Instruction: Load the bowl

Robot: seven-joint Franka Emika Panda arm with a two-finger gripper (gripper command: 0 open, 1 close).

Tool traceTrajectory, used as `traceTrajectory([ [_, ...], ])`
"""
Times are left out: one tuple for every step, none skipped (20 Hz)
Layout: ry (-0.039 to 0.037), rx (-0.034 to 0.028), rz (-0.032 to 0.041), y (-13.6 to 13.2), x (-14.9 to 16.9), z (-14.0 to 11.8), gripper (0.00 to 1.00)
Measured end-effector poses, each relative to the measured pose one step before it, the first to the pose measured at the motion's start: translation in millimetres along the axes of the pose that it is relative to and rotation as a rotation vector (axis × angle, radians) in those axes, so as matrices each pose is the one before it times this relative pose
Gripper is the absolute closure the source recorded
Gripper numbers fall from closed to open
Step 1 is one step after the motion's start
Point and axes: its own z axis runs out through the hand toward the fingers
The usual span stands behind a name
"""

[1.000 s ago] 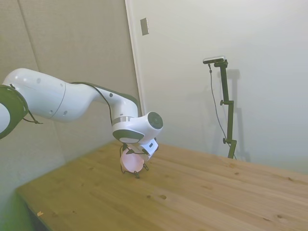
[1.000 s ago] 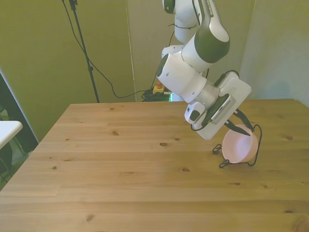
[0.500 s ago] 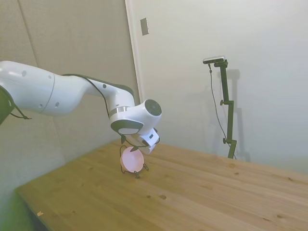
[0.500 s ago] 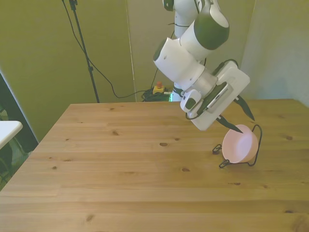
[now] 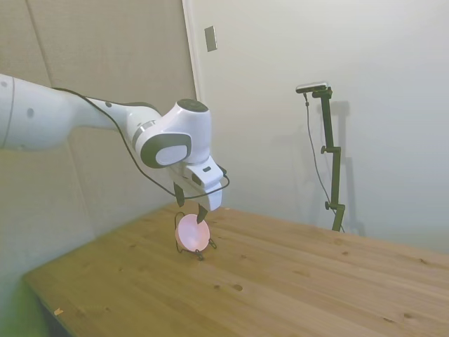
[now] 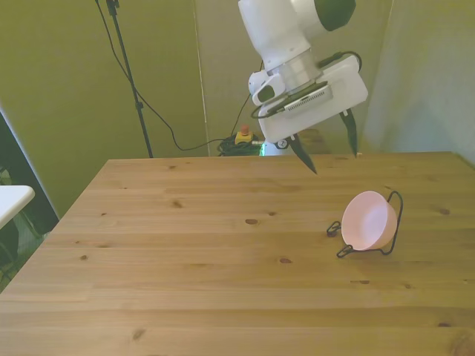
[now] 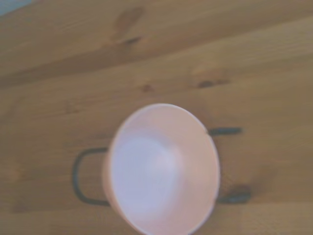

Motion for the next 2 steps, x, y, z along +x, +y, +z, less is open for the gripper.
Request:
traceTrajectory([
  [0.02398,-0.02952,0.01848,4.21,-4.37,-1.47,0.0],
  [0.02424,-0.02905,0.01721,4.59,-3.28,0.14,0.0],
])
